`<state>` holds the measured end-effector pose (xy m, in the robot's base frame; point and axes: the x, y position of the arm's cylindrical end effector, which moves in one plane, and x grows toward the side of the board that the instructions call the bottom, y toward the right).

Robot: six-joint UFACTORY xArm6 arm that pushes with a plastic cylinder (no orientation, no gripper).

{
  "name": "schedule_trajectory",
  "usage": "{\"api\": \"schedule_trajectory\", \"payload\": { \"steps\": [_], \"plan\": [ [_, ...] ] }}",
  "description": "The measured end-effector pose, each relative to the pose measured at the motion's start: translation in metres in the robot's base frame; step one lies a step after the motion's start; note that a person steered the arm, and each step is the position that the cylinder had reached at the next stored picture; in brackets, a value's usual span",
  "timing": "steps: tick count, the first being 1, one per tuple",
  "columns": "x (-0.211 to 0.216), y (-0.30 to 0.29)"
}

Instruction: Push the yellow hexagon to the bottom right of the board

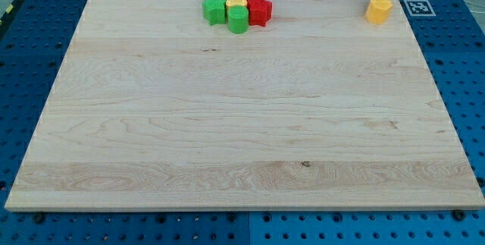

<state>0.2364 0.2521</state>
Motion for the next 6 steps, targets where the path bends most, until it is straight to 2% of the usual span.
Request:
{"api": "schedule_trajectory", "payload": {
  "steps": [2,4,6],
  "plan": [
    [0.016,-0.003],
    [0.054,-0.004],
    [0.087,-0.038]
  ]
}}
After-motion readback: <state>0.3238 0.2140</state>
